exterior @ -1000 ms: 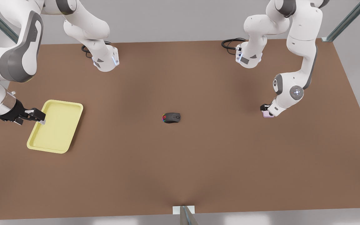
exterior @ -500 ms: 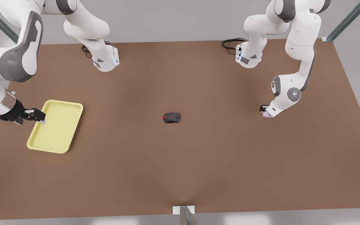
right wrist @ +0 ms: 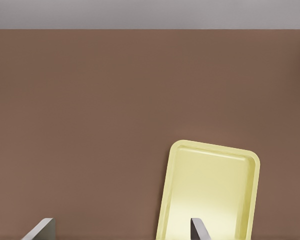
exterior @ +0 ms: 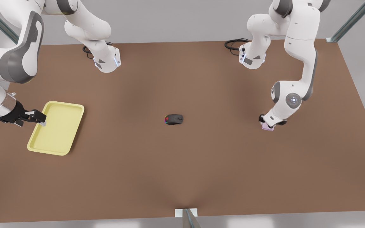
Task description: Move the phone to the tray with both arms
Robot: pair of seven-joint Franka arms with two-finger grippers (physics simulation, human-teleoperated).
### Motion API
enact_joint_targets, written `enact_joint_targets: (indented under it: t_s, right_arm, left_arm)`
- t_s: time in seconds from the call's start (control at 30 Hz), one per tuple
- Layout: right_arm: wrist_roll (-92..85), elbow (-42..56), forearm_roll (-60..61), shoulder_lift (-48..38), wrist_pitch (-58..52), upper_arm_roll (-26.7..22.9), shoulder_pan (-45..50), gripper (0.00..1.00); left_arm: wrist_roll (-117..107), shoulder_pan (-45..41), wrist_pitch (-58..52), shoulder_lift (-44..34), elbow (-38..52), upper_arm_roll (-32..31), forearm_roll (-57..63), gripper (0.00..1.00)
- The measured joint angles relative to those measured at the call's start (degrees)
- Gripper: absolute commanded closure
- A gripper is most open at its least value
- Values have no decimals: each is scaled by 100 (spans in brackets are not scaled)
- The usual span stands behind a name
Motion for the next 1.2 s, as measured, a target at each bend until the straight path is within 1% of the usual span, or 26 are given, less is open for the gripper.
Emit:
enact_joint_targets:
  t_s: [0.07, 0.13, 0.23, 0.27, 0.4, 0.5, 0.6, 0.7, 0.83, 0.9, 0.93, 0.97, 1.13, 1.2]
  right_arm:
    - [0, 0, 0, 1, 0, 0, 0, 0]
    - [-1, 0, 0, 1, 0, 0, 0, 0]
    - [-1, 0, 0, 1, 0, 0, 0, 0]
    - [-1, 0, 0, 1, 0, 0, 0, 0]
    - [-2, 0, 0, 1, 0, 0, 0, 0]
    - [-2, 0, 0, 1, 0, 0, 1, 0]
    - [-2, -9, -19, -33, -25, -1, 3, 0]
    - [-4, 76, -45, -113, -158, -14, -73, 0]
    - [-5, 131, -1, -124, -318, -1, -132, 0]
    - [-5, 141, 8, -121, -387, 13, -71, 0]
    - [-6, 147, 15, -112, -414, 11, -58, 0]
    - [-6, 143, 16, -108, -437, 10, -63, 0]
    - [-14, 127, -41, 84, -560, 24, -59, 0]
    - [-21, 213, -40, 206, -585, 25, -75, 0]
  left_arm:
    - [-239, -834, -511, 364, 907, -4, -22, 21]
    - [-522, -1458, -1020, 776, 1770, -8, -122, 21]
    - [-1027, -2179, -1829, 1716, 3551, -13, -518, 21]
    - [-1207, -2327, -2063, 2073, 4160, -45, -679, 21]
    - [-2023, -2579, -2713, 3416, 6377, -592, -1078, 21]
    - [-2593, -2876, -2774, 3946, 7191, -663, -1170, 21]
    - [-3064, -3031, -2686, 4469, 7855, -649, -1108, 20]
    - [-3461, -3167, -2462, 4956, 8310, -639, -1015, 19]
    - [-3898, -3331, -2026, 5301, 8460, -630, -960, 19]
    - [-4082, -3357, -1835, 5353, 8468, -626, -950, 18]
    - [-4166, -3374, -1741, 5376, 8468, -628, -947, 17]
    - [-4245, -3391, -1657, 5392, 8466, -627, -946, 0]
    - [-4576, -3405, -1395, 5404, 8463, -620, -946, 0]
    - [-4686, -3400, -1460, 5325, 8441, -549, -944, 0]
